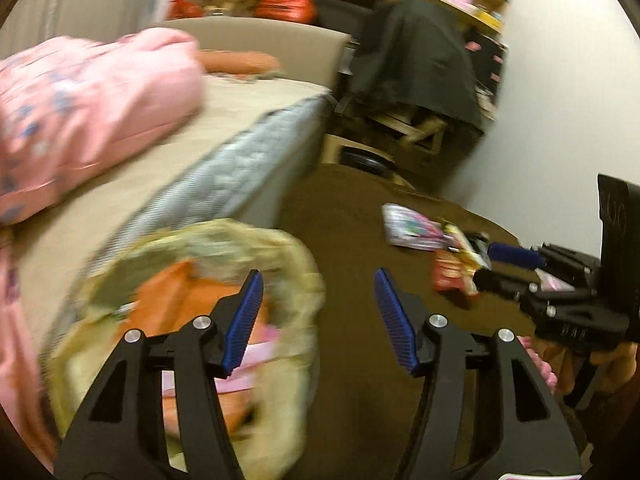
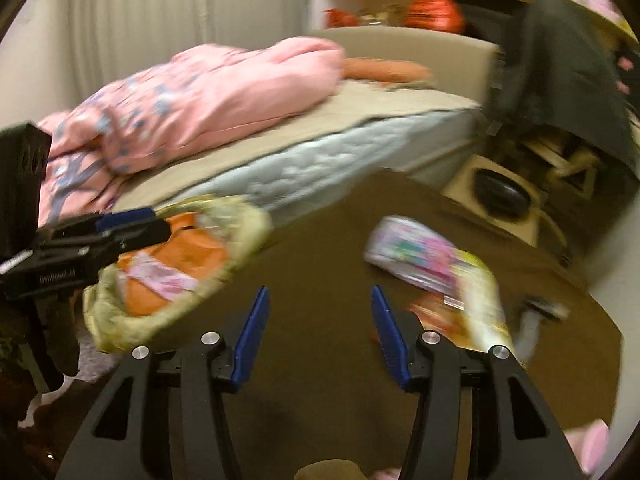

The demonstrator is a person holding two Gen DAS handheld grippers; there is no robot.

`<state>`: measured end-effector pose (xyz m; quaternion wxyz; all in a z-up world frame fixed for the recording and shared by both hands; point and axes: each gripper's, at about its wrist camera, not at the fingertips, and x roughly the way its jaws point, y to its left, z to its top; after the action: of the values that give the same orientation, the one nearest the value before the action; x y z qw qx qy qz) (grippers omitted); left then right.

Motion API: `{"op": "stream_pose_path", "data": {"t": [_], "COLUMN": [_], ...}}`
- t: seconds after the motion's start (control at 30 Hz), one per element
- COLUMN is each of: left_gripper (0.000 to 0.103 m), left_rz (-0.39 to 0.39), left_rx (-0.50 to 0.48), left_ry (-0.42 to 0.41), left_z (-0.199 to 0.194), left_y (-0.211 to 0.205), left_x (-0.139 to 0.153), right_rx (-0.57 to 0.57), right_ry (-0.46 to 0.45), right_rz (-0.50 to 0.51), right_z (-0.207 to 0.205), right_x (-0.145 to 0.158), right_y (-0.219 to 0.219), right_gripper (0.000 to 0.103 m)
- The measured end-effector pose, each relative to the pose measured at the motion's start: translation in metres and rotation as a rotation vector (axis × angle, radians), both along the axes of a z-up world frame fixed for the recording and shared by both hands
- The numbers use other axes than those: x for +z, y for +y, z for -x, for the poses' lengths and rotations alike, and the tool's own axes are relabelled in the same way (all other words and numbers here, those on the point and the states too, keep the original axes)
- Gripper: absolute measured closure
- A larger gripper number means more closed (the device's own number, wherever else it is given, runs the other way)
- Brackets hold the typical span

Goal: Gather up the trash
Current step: 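Move both tools back from the yellow bag over the table, then grasp the grey strip with the right tool while the left tool grasps the Kleenex tissue pack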

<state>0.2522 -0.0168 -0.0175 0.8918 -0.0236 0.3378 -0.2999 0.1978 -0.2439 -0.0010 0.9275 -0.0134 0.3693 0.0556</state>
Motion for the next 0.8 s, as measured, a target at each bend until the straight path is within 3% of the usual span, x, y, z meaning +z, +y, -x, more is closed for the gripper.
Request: {"op": "stream_pose_path", "data": {"t": [0.17, 0.37, 0.5, 0.67, 0.73, 0.8], "left_gripper": [0.048, 0.048, 0.048, 0.048, 0.048, 0.048], "left_rz": [-0.008, -0.044, -0.059, -0.065, -0.066, -0.061], "left_rx": [-0.127, -0.191, -0.192, -0.197, -0.206, -0.219], "left_ry": [-0.020, -0.030, -0.023, -0.023, -0.023, -0.016], "left_z": [0.001, -0.003, -0.010, -0.021, -0.026, -0.031], "left_y": [-0.057, -0.103, -0.113, -0.117, -0.118, -0.118], "left_x": [-0.001, -0.003, -0.007, -0.011, -0.013, -0.016], "right_rx": [-0.164, -0.271, -0.379, -0.419, -0.449, -0.465], "right_ry": [0.018, 0.035, 0.062, 0.097, 0.106, 0.124], "right_rz": [-0.031, 0.000, -0.048, -0.155, -0.138, -0.103], "right_z": [0.018, 0.021, -0.001, -0.036, -0.051, -0.063], "right_x": [-0.004, -0.023, -0.038, -0.052, -0.059, -0.065], "right_y": [-0.063, -0.103, -0.131, -0.147, -0.152, -0.154], "right_gripper": [0.041, 0.041, 0.041, 0.041, 0.041, 0.050]}}
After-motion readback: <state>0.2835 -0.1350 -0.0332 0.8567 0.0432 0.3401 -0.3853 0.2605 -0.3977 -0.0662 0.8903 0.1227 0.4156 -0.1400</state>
